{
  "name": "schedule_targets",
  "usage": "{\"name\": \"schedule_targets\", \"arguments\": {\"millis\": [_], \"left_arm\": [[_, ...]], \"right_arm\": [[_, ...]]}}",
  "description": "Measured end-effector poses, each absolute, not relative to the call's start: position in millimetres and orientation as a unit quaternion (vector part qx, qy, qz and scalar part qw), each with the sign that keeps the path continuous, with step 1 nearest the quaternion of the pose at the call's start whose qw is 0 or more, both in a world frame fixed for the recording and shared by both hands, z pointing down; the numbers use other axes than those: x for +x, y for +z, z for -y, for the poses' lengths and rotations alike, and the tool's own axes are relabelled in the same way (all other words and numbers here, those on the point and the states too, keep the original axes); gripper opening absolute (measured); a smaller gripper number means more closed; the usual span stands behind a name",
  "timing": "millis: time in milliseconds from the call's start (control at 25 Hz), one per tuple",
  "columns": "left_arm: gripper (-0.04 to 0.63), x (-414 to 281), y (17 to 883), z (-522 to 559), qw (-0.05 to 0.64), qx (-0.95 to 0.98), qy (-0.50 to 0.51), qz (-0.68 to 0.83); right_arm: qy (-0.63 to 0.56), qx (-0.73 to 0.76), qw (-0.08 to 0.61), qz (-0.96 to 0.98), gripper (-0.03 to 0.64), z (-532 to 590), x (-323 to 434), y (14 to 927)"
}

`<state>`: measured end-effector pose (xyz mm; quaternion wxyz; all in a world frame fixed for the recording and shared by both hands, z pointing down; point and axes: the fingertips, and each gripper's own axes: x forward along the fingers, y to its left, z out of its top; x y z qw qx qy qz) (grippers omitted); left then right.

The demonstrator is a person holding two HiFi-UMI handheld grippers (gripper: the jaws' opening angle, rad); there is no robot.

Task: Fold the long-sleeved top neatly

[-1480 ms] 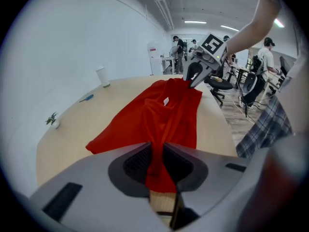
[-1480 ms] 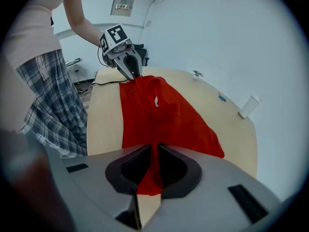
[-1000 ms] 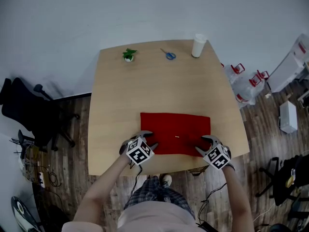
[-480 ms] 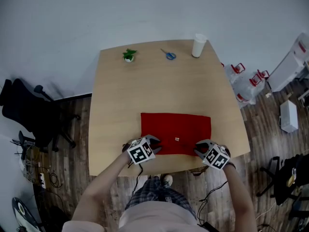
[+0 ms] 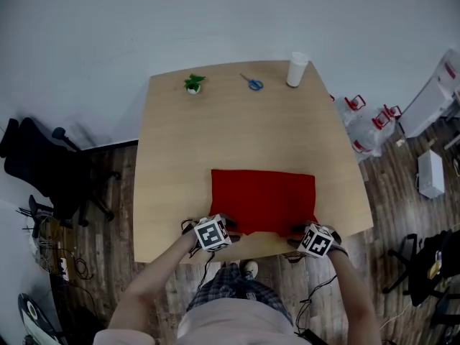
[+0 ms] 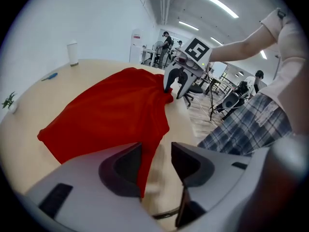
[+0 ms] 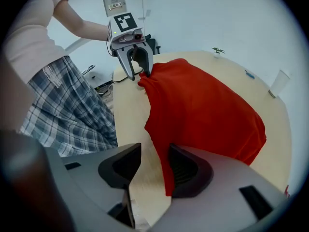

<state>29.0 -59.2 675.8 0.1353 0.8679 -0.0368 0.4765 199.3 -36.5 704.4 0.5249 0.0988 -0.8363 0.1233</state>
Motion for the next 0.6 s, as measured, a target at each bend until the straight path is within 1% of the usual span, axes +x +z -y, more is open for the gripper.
{"name": "schedule_targets", "arguments": {"millis": [120, 200, 400, 480, 600], "left_arm": [[0.202, 29, 673, 58, 0.141, 0.869, 0.473, 0.038], [0.202, 29, 665, 60, 0.150, 0.875, 0.458, 0.048], [0.197, 29, 613, 91, 0.179, 0.910, 0.355, 0.117], [0.175, 28, 586, 112, 0.190, 0.921, 0.305, 0.150], [0.134, 21, 550, 147, 0.193, 0.927, 0.241, 0.212]], "right_arm": [[0.134, 0.104, 0.516, 0.840, 0.194, 38, 197, 701], [0.145, 0.122, 0.490, 0.851, 0.197, 43, 194, 688], [0.172, 0.207, 0.376, 0.887, 0.196, 79, 196, 628], [0.176, 0.253, 0.323, 0.895, 0.189, 100, 203, 602], [0.169, 0.341, 0.231, 0.896, 0.147, 134, 216, 561]]}}
